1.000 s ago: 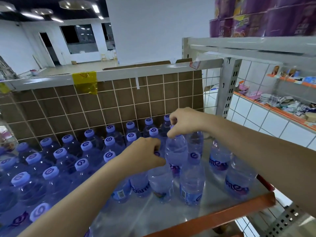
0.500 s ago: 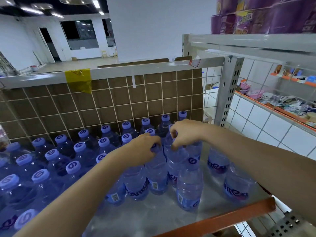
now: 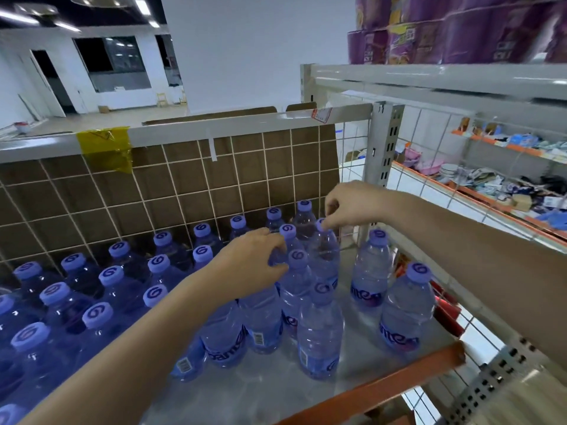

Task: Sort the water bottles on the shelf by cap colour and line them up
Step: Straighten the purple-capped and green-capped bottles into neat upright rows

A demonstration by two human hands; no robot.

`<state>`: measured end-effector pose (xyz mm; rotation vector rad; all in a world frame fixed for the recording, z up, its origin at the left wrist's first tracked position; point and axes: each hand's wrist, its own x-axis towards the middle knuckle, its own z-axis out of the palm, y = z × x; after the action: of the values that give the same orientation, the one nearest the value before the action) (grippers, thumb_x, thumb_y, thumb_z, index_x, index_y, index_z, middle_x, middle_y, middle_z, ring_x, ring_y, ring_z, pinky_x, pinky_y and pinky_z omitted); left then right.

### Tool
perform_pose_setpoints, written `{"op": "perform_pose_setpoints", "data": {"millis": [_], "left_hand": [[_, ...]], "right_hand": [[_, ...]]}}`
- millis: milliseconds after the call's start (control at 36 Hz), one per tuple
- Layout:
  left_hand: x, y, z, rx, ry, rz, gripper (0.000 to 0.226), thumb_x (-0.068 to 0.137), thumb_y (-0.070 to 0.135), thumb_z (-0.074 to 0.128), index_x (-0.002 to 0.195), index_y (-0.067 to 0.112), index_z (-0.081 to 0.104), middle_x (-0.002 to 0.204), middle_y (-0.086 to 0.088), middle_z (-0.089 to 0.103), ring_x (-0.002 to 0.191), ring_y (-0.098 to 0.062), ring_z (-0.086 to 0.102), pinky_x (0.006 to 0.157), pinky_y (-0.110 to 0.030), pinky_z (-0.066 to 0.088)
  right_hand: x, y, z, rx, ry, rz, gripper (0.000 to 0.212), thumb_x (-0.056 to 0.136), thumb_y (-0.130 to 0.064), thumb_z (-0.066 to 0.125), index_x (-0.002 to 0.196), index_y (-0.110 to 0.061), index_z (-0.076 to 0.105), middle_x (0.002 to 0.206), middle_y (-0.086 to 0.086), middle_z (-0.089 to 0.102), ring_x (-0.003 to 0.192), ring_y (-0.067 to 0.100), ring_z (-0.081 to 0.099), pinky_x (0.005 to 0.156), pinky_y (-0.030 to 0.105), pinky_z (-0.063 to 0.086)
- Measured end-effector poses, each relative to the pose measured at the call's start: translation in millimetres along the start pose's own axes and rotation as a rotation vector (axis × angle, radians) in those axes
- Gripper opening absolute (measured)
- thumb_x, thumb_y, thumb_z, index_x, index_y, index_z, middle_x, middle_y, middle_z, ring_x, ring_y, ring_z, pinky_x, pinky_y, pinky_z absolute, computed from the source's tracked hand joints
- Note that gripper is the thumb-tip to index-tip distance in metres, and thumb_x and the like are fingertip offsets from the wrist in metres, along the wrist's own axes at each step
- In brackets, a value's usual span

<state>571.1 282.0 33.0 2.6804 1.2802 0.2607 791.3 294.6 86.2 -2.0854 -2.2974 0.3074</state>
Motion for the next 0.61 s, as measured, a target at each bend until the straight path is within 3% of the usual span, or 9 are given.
{"op": "perform_pose_setpoints", "data": {"millis": [111,222,306,361,444,500,611], "left_hand": [[7,8,2,-0.019,-0.005,0.016,0.019,0.089,0.037,0.057,0.104,0.025,0.053,0.098,0.008,0.047,0.093,-0.014,0.050,0.086,-0.035,0.046],[14,13,5,-0.044,0.008,0.006,0.029,0.090,0.035,0.057,0.116,0.022,0.055,0.095,0.007,0.048,0.087,-0.015,0.051,0.080,-0.032,0.046],[17,15,8,-0.026,-0.015,0.014,0.033,0.090,0.039,0.056,0.119,0.023,0.053,0.095,0.008,0.050,0.084,-0.013,0.049,0.076,-0.029,0.042],[20,15,11,-0.024,-0.046,0.000,0.036,0.090,0.042,0.056,0.121,0.024,0.052,0.107,0.005,0.057,0.091,-0.014,0.053,0.082,-0.031,0.046],[24,16,16,-0.037,-0.096,-0.026,0.044,0.089,0.047,0.057,0.126,0.027,0.049,0.119,0.004,0.057,0.104,-0.019,0.056,0.090,-0.039,0.048],[27,16,20,-0.037,-0.118,-0.036,0.045,0.088,0.048,0.058,0.127,0.028,0.050,0.119,0.005,0.057,0.104,-0.019,0.056,0.089,-0.040,0.049],[32,14,27,-0.037,-0.107,-0.039,0.023,0.087,0.046,0.058,0.103,0.029,0.053,0.099,0.004,0.061,0.089,-0.020,0.059,0.080,-0.043,0.052]], "right_hand": [[-9,26,-2,-0.201,0.021,0.128,0.032,0.081,-0.048,0.067,0.092,-0.017,0.070,0.088,0.001,0.069,0.084,0.019,0.063,0.066,0.029,0.045],[-17,46,5,-0.184,-0.075,0.236,0.037,0.080,-0.045,0.069,0.099,-0.013,0.070,0.094,0.004,0.068,0.089,0.021,0.063,0.070,0.030,0.047],[-24,56,10,-0.090,-0.126,0.272,0.037,0.082,-0.044,0.068,0.094,-0.009,0.071,0.076,0.004,0.066,0.069,0.018,0.063,0.057,0.024,0.045],[-26,61,14,-0.004,-0.130,0.270,0.034,0.083,-0.041,0.070,0.089,-0.007,0.069,0.071,0.005,0.066,0.061,0.016,0.062,0.052,0.023,0.046],[-28,61,21,0.023,-0.077,0.212,0.030,0.082,-0.035,0.071,0.092,-0.007,0.069,0.081,0.009,0.070,0.064,0.016,0.062,0.059,0.028,0.049],[-28,59,23,0.024,-0.040,0.175,0.028,0.079,-0.032,0.073,0.089,-0.007,0.069,0.077,0.009,0.069,0.064,0.017,0.060,0.067,0.033,0.053],[-26,54,26,0.040,-0.047,0.120,0.020,0.076,-0.031,0.074,0.071,-0.016,0.062,0.066,0.000,0.061,0.060,0.013,0.056,0.053,0.027,0.043]]}}
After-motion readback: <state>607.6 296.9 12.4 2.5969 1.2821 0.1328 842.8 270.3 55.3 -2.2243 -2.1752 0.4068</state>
